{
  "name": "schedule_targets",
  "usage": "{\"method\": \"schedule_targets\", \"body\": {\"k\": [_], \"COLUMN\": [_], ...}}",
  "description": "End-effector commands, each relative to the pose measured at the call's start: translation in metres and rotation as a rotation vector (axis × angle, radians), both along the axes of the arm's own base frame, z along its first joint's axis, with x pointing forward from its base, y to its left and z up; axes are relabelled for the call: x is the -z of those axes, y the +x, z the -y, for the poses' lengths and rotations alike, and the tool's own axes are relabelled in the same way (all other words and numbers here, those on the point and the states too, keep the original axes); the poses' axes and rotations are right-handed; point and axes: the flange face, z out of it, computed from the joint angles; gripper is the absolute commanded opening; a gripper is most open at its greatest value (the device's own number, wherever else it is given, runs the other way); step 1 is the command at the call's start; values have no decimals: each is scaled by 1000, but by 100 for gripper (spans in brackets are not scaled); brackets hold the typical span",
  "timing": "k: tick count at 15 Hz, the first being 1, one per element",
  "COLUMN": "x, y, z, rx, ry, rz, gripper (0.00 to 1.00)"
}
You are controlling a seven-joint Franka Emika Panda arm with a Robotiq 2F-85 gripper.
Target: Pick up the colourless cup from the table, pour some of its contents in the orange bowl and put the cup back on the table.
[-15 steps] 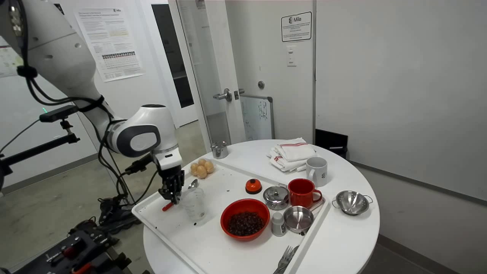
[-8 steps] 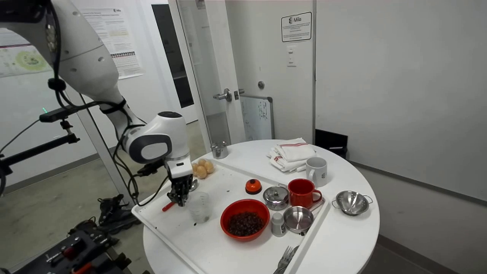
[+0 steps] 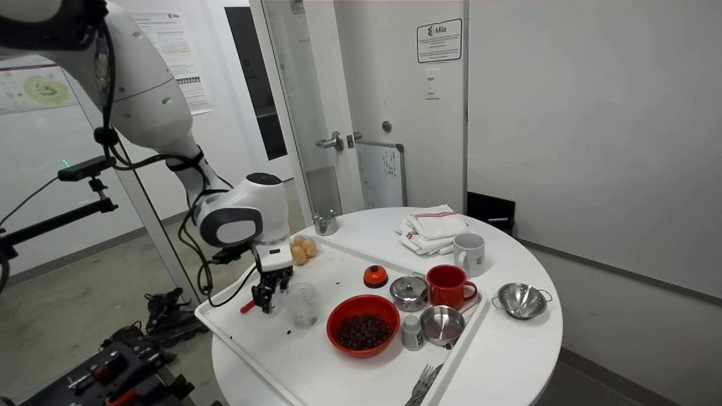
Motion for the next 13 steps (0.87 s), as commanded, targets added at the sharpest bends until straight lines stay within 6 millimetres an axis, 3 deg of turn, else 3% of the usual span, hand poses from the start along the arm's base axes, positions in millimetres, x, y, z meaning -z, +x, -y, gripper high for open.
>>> {"method": "schedule_targets", "body": {"k": [1,6,11,12,13], "x": [-28,-69,-118,-99,-107], "y": [-4,-18,-8,-4,-3], "z": [22,61,104,95,101], "rx": [-3,-171,-64,-72,-61], "ry": [55,114,129,113,115], "rz": [58,-22,44,33,40], "gripper": [100,100,100,100,100]}}
